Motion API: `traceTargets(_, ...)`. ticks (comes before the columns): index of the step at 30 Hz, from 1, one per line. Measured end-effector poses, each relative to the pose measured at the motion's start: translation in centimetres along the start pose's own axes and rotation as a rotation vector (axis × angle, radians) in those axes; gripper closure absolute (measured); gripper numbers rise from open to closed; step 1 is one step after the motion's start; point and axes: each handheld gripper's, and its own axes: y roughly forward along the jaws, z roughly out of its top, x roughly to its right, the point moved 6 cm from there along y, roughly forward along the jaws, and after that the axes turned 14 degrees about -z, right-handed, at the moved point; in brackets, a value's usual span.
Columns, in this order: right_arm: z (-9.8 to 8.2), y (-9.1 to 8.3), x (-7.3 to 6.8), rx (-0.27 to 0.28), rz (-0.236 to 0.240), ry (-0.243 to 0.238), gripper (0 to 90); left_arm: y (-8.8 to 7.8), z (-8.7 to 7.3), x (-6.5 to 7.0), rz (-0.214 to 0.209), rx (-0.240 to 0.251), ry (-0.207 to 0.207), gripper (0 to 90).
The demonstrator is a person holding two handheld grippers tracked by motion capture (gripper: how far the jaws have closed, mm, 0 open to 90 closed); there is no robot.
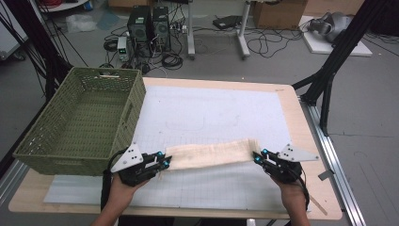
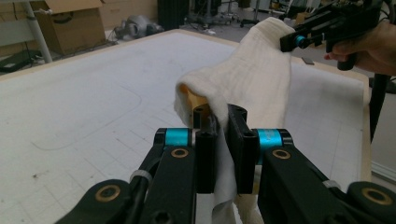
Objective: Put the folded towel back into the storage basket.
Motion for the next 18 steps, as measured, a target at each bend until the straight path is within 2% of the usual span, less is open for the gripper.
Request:
traceTargets(4, 1.9, 1.1, 0.1, 0.006, 0.013, -0.04, 81.8, -0.7, 0.8, 0.1, 0.011, 0.015, 0.017, 82.7)
traceTargets(5, 1.9, 1.1, 0.1, 0.006, 0.013, -0.04, 81.8, -0.9, 1.0, 0.0, 0.017, 0.02, 0.022, 82.7)
traceTargets(11, 5.5, 2.3, 0.6, 0.046, 0.009, -0.059, 81.9, -1.8, 2.0, 0.0, 0.034, 0.052, 0.031, 82.8)
traceTargets(15, 6.8, 2.7, 0.7, 0.052, 0.008, -0.081, 81.9, -2.3, 2.6, -0.1, 0.042, 0.069, 0.039, 82.9)
traceTargets(18, 8.1, 3.4, 0.7, 0.059, 0.013, -0.092, 81.8, -2.9, 3.4, -0.1, 0.061, 0.075, 0.062, 82.9)
